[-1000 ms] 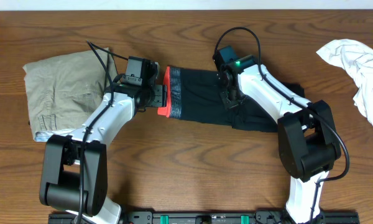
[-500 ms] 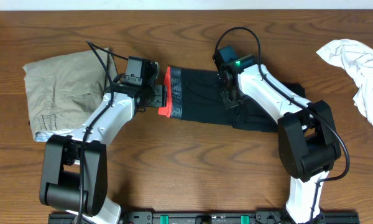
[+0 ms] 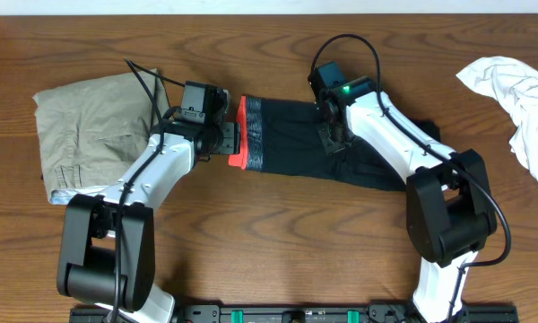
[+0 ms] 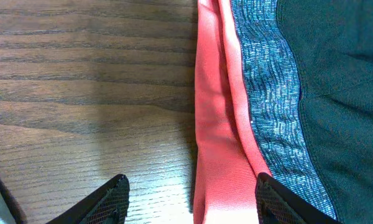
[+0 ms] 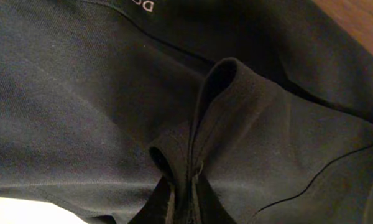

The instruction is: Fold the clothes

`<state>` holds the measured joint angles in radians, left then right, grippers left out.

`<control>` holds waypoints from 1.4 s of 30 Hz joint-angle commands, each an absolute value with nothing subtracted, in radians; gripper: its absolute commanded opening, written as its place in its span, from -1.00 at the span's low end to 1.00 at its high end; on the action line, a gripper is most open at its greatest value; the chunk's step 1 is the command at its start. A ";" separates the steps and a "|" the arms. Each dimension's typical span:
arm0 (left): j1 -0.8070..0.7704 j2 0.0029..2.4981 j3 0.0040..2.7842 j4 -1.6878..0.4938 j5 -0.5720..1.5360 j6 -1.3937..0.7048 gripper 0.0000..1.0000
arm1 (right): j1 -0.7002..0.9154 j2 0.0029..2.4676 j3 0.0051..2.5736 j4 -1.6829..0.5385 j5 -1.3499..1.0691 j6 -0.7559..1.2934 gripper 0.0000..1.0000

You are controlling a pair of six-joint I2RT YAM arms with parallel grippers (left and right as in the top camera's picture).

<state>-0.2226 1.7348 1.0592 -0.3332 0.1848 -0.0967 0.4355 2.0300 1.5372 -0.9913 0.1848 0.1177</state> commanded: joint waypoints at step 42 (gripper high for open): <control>-0.219 1.719 1.066 -0.336 0.191 -0.090 0.31 | 0.411 1.998 1.559 -0.868 0.147 0.088 -0.59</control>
